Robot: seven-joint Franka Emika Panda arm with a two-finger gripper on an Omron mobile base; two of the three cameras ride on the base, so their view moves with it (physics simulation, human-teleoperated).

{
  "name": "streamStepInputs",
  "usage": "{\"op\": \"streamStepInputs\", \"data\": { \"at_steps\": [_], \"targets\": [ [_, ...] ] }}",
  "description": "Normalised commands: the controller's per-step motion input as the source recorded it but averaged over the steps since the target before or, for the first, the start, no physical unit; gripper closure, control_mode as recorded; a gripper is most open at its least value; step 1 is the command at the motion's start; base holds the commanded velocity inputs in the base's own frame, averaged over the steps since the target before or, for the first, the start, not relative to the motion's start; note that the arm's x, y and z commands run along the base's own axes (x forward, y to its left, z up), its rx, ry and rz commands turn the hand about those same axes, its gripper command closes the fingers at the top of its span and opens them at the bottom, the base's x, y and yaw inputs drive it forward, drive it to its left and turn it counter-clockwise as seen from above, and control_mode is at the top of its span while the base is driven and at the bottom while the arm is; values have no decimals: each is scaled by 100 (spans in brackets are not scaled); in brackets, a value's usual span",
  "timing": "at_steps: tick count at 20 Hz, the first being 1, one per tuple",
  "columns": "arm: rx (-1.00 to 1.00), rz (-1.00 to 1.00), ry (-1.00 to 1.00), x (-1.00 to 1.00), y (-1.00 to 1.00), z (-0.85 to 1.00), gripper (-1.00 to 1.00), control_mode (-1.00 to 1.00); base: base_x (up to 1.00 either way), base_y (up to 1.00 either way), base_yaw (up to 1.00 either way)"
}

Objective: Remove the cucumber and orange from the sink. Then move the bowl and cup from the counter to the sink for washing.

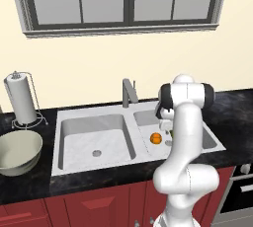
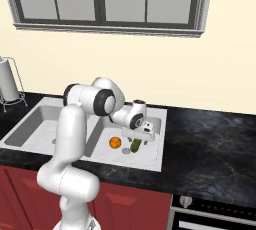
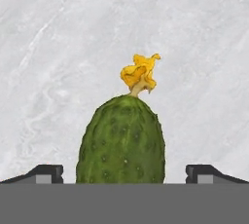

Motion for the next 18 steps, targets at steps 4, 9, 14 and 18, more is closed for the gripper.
{"op": "streamStepInputs", "data": {
  "at_steps": [4, 9, 14, 18],
  "targets": [
    [0, 0, 3, 2, -1, -26, 100, -100, 0, 0, 0],
    [0, -3, 2, 0, -8, -12, 100, -100, 0, 0, 0],
    [0, 0, 5, -2, -10, 7, 100, -100, 0, 0, 0],
    [0, 0, 4, -12, -3, 31, 100, -100, 0, 0, 0]
  ]
}}
